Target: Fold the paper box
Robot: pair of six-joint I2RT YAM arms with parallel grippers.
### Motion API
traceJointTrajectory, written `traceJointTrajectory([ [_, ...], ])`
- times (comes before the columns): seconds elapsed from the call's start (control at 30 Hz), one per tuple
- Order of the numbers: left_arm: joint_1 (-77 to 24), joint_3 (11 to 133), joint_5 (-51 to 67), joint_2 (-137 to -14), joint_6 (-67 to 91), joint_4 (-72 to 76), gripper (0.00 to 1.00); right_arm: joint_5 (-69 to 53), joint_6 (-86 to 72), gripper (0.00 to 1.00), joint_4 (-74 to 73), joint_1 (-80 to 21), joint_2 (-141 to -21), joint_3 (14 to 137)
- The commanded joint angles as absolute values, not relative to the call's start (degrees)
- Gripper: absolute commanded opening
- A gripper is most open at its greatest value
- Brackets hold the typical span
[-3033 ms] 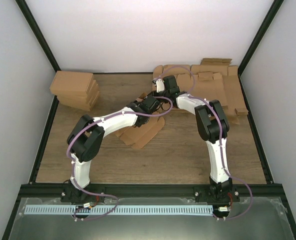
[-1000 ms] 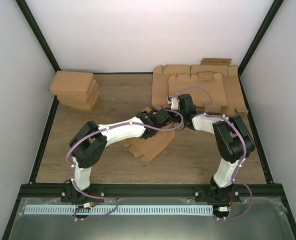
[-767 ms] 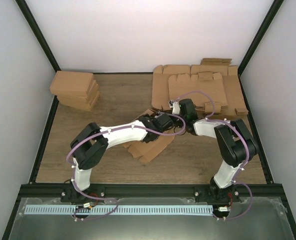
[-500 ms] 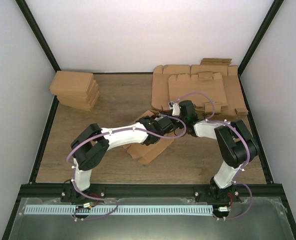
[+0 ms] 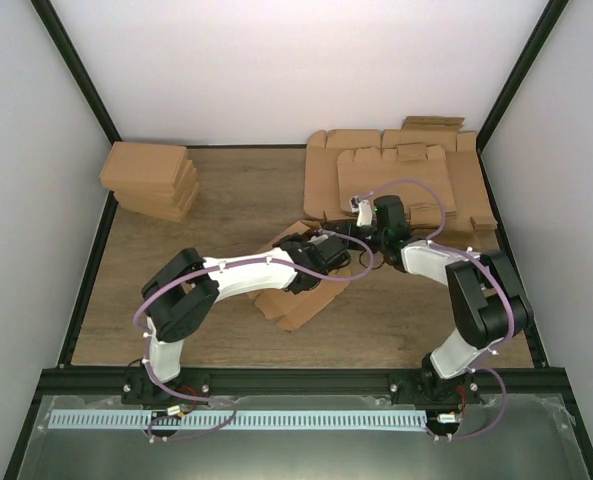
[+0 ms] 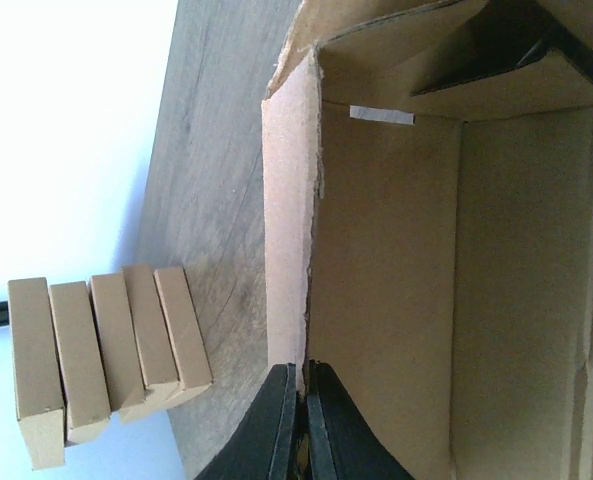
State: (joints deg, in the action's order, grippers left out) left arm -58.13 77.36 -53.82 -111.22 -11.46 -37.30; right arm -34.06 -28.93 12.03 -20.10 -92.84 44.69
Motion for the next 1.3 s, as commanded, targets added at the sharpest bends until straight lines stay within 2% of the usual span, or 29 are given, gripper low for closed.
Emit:
traceJointTrajectory([
  [0.0, -58.7, 76.6, -50.2, -112.4, -13.0, -36.3, 0.04, -39.4, -27.5, 0.51, 15.4, -17.0, -89.9, 45.3],
  [0.23, -58.7, 76.9, -50.1, -112.6, -14.0, -36.0, 0.04, -41.2, -31.1, 0.56, 22.0, -10.6, -94.8, 46.9],
  [0.37, -58.7, 76.4, -50.0, -112.0, -14.1, -35.8, 0.04, -41.9, -29.8, 0.55, 19.1, -10.8, -101.8, 53.1],
  [0.57, -58.7, 75.8, -48.8, -111.4, -14.0, -34.7, 0.04, -43.7, -25.4, 0.51, 23.6, -15.0, -106.8, 53.2],
  [0.77, -58.6, 75.6, -49.0, -111.3, -13.9, -34.8, 0.04, -45.1, -23.9, 0.48, 30.1, -17.8, -107.9, 49.3],
  [1.27, -58.7, 73.3, -48.6, -109.2, -13.6, -34.5, 0.04, -46.3, -22.2, 0.48, 35.5, -18.8, -107.7, 44.2],
])
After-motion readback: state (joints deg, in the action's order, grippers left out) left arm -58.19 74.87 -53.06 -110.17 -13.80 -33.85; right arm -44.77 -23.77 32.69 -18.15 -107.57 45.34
